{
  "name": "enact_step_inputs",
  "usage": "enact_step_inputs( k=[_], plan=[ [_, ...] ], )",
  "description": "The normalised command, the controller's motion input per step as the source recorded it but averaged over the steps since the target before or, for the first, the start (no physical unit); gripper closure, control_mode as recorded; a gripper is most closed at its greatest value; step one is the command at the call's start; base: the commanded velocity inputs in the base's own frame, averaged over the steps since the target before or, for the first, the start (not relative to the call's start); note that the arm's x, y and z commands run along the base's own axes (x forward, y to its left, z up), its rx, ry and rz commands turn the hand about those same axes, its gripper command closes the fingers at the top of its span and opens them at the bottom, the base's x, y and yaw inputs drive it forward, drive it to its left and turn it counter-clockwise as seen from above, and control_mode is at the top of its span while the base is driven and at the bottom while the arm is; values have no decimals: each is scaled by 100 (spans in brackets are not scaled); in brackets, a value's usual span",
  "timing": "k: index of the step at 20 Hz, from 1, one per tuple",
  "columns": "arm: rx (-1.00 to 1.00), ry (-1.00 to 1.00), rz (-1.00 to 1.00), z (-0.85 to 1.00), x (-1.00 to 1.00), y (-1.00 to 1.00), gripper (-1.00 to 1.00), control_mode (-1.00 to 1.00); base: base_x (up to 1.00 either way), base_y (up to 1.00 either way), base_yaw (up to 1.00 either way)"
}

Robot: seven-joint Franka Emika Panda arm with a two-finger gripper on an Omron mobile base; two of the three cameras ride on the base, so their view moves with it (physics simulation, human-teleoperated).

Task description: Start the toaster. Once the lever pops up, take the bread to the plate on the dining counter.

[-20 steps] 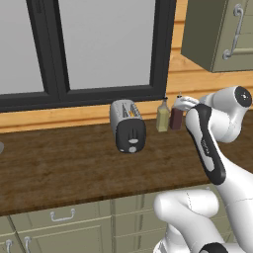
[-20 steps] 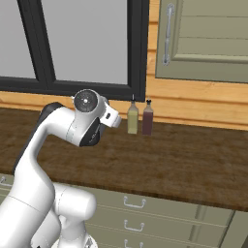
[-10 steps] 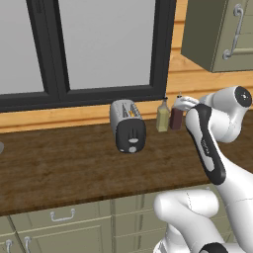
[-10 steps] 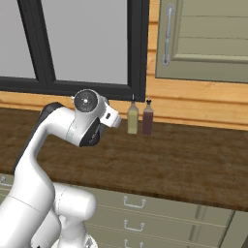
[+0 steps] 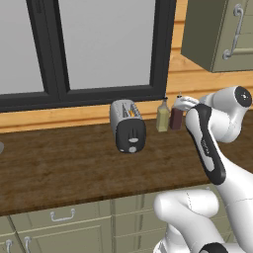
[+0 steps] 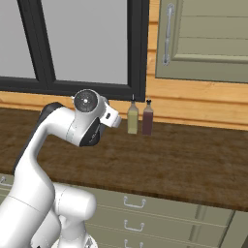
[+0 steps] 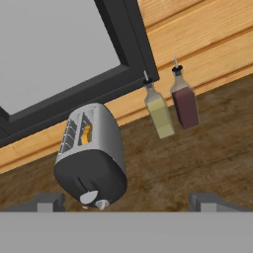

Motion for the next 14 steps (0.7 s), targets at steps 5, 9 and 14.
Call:
enact_step_inputs(
  k=[5, 9, 14],
  plan=[
    [0, 0, 0, 0, 0, 0, -100, -100, 0, 0, 0],
    [0, 0, 0, 0, 0, 0, -100, -100, 0, 0, 0],
    [0, 0, 0, 0, 0, 0, -100, -100, 0, 0, 0]
  ],
)
